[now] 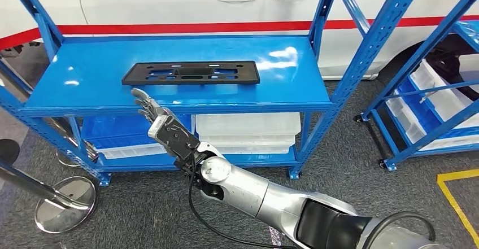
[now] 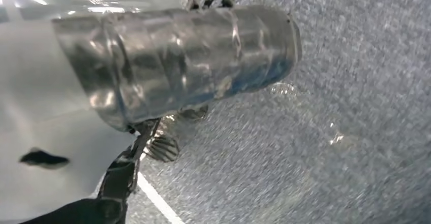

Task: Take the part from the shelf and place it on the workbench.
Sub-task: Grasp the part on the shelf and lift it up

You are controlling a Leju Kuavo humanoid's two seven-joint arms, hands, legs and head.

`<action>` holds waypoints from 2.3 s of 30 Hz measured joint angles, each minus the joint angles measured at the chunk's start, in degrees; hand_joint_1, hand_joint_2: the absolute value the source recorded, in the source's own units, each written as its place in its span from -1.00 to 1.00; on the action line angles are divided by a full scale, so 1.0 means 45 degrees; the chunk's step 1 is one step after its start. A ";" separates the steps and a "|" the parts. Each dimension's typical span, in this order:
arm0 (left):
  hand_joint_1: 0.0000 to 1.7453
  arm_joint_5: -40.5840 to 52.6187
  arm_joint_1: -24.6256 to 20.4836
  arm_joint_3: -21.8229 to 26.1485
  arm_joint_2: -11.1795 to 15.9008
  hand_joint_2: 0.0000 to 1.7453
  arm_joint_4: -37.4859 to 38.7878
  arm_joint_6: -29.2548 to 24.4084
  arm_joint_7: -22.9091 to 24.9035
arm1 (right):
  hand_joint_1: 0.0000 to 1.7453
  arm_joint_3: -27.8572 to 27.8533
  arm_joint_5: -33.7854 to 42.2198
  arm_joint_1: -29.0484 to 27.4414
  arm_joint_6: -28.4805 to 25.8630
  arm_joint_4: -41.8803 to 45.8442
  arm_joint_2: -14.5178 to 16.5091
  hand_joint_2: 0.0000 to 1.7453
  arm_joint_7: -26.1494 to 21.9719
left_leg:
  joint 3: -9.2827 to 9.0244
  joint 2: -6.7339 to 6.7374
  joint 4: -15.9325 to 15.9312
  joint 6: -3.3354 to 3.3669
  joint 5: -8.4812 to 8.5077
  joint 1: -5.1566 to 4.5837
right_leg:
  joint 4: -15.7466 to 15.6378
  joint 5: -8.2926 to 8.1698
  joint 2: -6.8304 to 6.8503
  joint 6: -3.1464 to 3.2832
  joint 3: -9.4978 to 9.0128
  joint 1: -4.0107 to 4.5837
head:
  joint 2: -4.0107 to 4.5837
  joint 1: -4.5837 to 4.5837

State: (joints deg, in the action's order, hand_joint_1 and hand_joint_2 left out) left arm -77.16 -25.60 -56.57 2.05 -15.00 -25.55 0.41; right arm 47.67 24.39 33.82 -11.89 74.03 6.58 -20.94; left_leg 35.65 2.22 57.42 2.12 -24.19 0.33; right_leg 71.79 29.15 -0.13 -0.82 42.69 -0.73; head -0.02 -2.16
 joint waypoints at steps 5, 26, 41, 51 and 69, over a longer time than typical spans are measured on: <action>-1.00 0.0030 -0.0149 0.0000 -0.0041 -1.00 0.0002 -0.0361 0.0563 | -1.00 0.0005 -0.0013 0.0052 -0.0034 -0.0160 0.0137 -1.00 -0.0046 | 0.0044 0.0243 0.0306 -0.0313 -0.0204 -0.0077 | -0.2676 -0.0819 0.0179 0.0173 -0.1507 0.0096 | 0.0000 0.0005; -1.00 -0.0010 -0.0848 -0.0013 -0.0702 -1.00 0.0007 -0.1426 0.0947 | -1.00 0.0005 0.0055 0.0021 0.0515 -0.0269 -0.0026 1.00 0.0255 | -0.0715 -0.0452 -0.0277 0.0112 -0.0398 -0.0092 | -0.0842 0.0087 -0.0192 0.0055 -0.0859 0.0094 | 0.0001 -0.0006; -1.00 0.0072 -0.0940 -0.0143 -0.0992 -1.00 0.0022 -0.1514 0.1479 | -1.00 0.0019 0.0386 -0.0092 0.0765 -0.0549 -0.0183 -1.00 0.0073 | -0.0362 -0.0384 0.2254 -0.0553 -0.1980 -0.0020 | -0.2708 -0.1115 -0.0062 0.0626 -0.1197 0.0027 | 0.0000 -0.0006; -1.00 0.0146 -0.0906 -0.0285 -0.0929 -1.00 0.0055 -0.1421 0.1547 | -1.00 0.0033 0.0255 -0.0207 0.0640 -0.0563 -0.0266 1.00 0.0037 | 0.0899 -0.0530 0.0352 -0.0075 0.0462 -0.0319 | -0.2741 -0.0018 -0.0402 0.0358 -0.2422 0.0089 | 0.0000 0.0016; -1.00 0.0801 -0.1139 -0.1223 -0.1088 -1.00 0.0080 -0.0096 0.3161 | -1.00 0.1046 -0.6266 0.1278 -0.3324 -0.1696 0.0183 1.00 0.1487 | 0.0792 -0.0559 0.0744 -0.0351 -0.0026 -0.0139 | -0.2475 -0.0426 -0.0107 0.0314 -0.1683 0.0018 | 0.0000 -0.0030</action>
State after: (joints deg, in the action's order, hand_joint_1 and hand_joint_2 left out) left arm -73.55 -30.73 -62.07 -2.84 -14.64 -25.98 14.63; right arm 52.38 -3.80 39.57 -26.85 66.40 7.41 -14.25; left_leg 39.21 -0.29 60.77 0.54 -24.31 -0.29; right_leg 60.65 27.23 -0.61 0.59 35.11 -0.65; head -0.02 -2.30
